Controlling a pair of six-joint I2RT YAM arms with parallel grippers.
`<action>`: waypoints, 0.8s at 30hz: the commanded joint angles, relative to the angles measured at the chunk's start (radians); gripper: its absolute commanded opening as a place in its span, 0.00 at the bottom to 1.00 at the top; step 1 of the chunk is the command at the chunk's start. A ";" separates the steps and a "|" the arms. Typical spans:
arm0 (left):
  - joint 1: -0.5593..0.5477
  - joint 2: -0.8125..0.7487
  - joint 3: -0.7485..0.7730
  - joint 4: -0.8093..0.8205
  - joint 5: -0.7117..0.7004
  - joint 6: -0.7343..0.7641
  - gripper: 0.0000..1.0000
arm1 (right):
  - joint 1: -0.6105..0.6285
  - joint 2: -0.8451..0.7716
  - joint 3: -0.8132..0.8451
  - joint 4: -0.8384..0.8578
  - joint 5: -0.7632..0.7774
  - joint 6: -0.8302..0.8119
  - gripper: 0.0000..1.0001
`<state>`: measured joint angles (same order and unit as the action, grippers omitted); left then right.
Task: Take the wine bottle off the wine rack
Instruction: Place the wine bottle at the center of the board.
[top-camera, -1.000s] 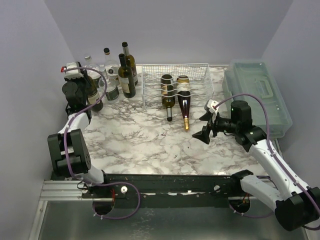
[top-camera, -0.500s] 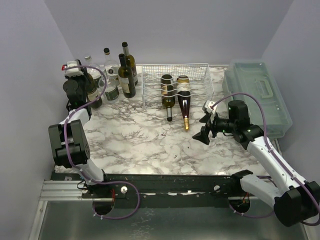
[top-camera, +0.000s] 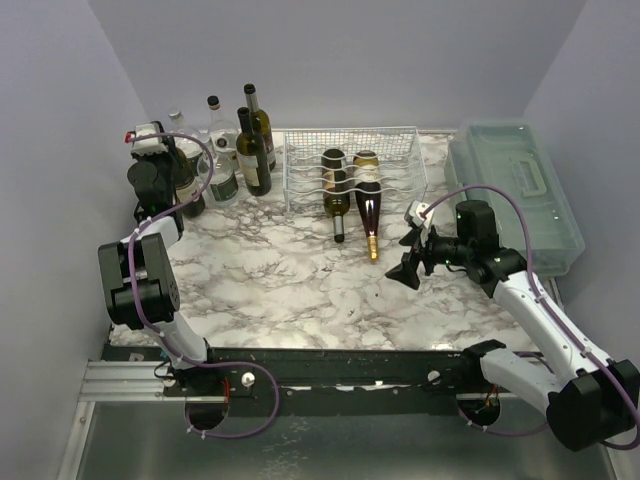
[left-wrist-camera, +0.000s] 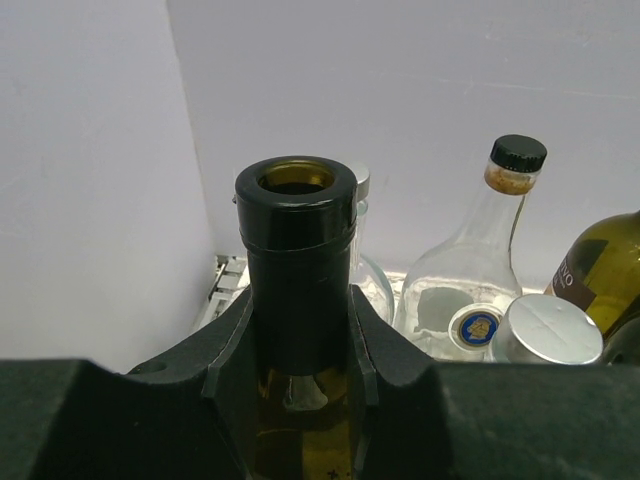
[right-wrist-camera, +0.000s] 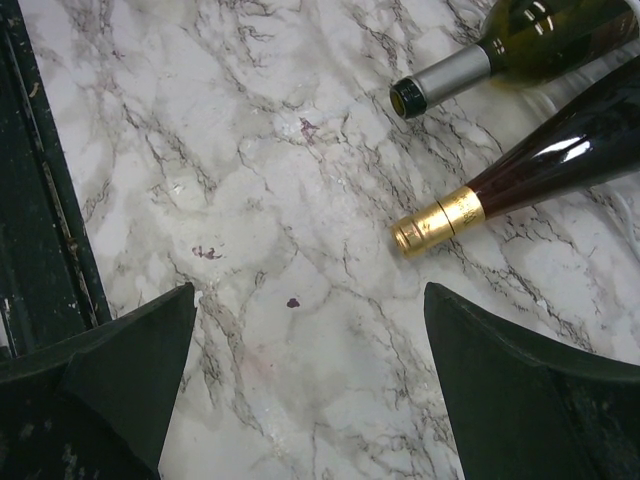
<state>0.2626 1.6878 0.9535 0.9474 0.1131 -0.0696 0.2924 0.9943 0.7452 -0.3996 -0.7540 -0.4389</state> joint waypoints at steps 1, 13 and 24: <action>0.010 0.006 0.043 0.152 0.023 -0.022 0.16 | -0.005 0.006 0.027 -0.018 -0.002 -0.015 0.99; 0.012 0.001 -0.010 0.178 0.001 -0.021 0.53 | -0.006 0.009 0.026 -0.020 -0.004 -0.020 0.99; 0.012 -0.062 -0.095 0.183 -0.033 -0.020 0.79 | -0.006 0.002 0.021 -0.013 -0.005 -0.018 0.99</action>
<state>0.2672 1.6814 0.8940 1.0920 0.1078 -0.0891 0.2924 1.0027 0.7464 -0.4061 -0.7540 -0.4465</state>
